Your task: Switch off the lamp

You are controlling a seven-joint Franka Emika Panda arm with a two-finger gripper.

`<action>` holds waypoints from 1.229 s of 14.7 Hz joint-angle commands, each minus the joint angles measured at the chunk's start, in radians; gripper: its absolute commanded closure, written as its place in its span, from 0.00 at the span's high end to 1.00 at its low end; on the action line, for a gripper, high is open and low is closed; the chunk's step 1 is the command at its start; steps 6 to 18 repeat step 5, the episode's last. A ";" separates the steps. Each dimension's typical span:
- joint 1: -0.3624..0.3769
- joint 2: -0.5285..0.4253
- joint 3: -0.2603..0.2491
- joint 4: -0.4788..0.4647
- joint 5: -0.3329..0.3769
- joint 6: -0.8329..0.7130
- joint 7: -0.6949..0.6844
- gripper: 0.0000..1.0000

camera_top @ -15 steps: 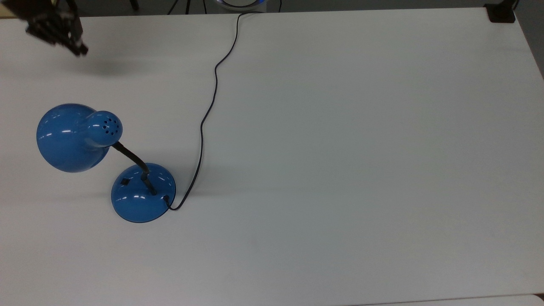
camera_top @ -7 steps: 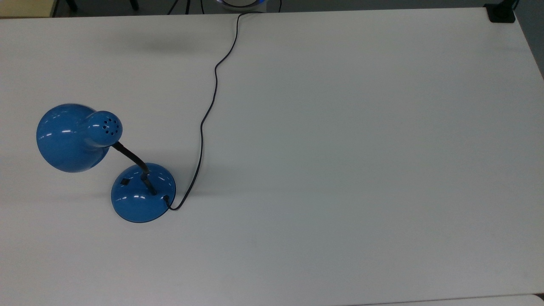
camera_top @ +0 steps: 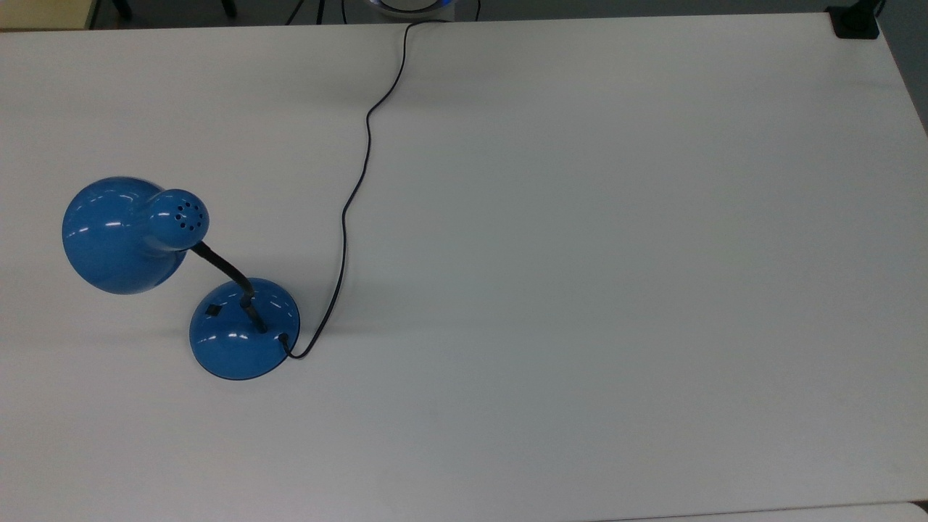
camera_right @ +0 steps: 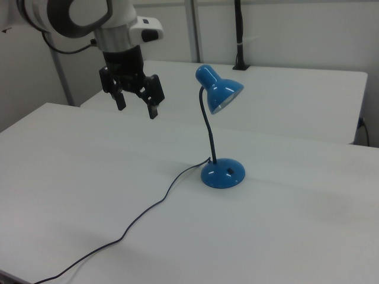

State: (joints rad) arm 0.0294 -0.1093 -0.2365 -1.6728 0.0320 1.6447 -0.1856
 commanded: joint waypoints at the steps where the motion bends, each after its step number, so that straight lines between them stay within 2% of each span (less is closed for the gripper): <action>1: 0.026 0.042 -0.001 0.001 -0.030 0.086 0.008 1.00; 3: 0.026 0.045 0.002 -0.001 -0.035 0.093 0.009 1.00; 5: 0.014 0.046 0.043 0.001 -0.038 0.086 0.015 1.00; 18: 0.014 0.046 0.043 0.001 -0.038 0.086 0.015 1.00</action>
